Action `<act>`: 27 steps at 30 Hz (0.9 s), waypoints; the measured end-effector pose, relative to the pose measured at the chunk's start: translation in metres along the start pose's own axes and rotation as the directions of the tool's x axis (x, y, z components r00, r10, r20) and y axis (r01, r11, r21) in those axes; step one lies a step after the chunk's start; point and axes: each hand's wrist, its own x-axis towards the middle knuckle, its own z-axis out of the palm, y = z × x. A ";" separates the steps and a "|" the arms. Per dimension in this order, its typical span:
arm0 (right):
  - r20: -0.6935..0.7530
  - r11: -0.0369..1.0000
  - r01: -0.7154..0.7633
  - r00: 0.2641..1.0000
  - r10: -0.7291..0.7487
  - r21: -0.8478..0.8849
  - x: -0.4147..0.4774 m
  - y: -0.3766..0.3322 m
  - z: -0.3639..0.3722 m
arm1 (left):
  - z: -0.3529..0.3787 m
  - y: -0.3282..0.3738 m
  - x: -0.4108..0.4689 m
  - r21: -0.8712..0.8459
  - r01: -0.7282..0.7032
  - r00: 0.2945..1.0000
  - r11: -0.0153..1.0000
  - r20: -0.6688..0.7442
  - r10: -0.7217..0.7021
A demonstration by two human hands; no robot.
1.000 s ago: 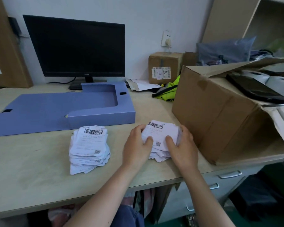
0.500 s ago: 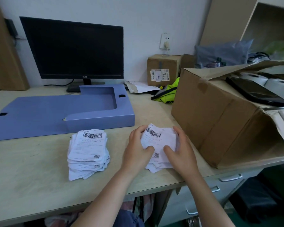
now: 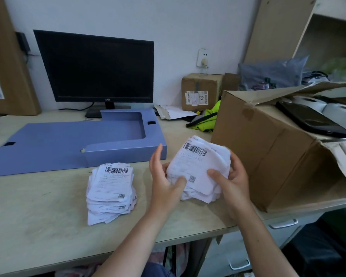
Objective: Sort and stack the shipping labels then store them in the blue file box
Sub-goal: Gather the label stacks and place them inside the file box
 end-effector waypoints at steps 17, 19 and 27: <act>-0.022 0.985 0.163 0.986 -0.164 -0.055 0.016 -0.008 0.035 | -0.002 -0.005 0.004 0.034 0.097 0.994 0.995 0.045 -0.099; -0.058 0.981 0.190 0.980 -0.192 -0.037 0.020 -0.007 0.034 | -0.005 -0.007 0.006 0.052 0.080 0.996 0.995 -0.031 -0.079; 0.266 0.497 0.518 0.829 -0.492 -0.696 0.012 -0.007 0.041 | -0.002 -0.014 0.006 0.100 0.145 0.988 0.984 0.041 -0.150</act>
